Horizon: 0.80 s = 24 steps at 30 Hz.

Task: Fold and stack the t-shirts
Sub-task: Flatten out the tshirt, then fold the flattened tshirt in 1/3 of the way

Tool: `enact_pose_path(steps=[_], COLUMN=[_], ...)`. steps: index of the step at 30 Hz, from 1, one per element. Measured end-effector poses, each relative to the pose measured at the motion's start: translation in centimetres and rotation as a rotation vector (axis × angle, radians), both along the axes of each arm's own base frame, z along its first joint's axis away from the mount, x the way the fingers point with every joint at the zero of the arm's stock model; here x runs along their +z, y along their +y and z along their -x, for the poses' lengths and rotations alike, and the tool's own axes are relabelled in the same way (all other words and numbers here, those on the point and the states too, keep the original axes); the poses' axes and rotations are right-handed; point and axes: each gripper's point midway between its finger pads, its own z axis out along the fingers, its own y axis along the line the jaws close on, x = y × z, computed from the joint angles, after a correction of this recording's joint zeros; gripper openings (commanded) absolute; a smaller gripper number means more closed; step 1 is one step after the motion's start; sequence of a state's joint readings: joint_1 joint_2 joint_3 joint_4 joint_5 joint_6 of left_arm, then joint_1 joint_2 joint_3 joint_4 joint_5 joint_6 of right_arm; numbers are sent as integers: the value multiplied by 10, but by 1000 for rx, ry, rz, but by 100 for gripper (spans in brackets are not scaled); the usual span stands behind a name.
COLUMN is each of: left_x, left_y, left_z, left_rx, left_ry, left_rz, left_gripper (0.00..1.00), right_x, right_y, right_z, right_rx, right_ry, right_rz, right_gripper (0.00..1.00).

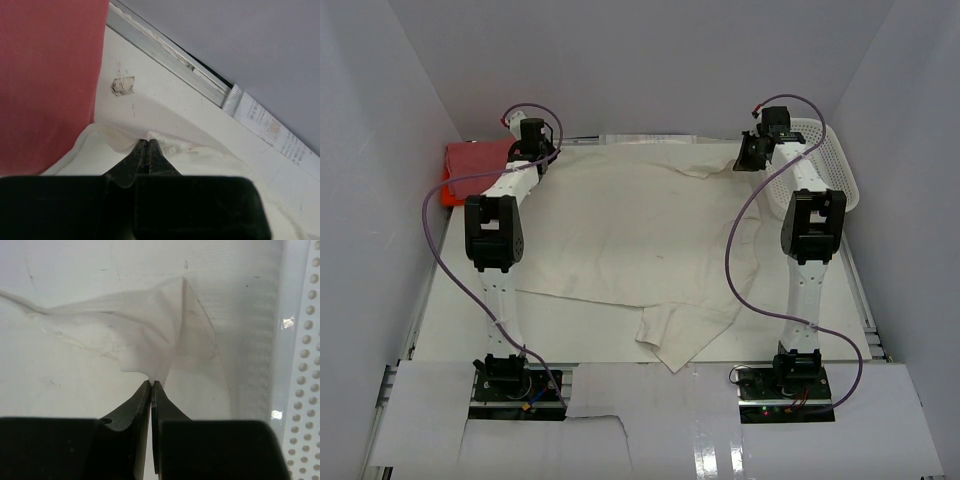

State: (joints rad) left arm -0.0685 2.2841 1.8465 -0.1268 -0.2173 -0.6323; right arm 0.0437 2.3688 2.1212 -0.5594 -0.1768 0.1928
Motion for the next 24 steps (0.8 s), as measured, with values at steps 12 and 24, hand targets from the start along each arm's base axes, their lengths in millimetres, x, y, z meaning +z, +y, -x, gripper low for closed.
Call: enact_pose_path(steps=[12,24], left_x=[-35,-33], left_y=[33,41], left_z=[-13,-17], left_rx=[23,-2], left_ry=[33,15], left_rz=[25,56], left_gripper=[0,0], right_x=[36,43], right_y=[12,23], right_z=[18,42], right_rx=[55,87], right_ry=[-45,-40], right_rz=[-37,-45], right_gripper=[8,8])
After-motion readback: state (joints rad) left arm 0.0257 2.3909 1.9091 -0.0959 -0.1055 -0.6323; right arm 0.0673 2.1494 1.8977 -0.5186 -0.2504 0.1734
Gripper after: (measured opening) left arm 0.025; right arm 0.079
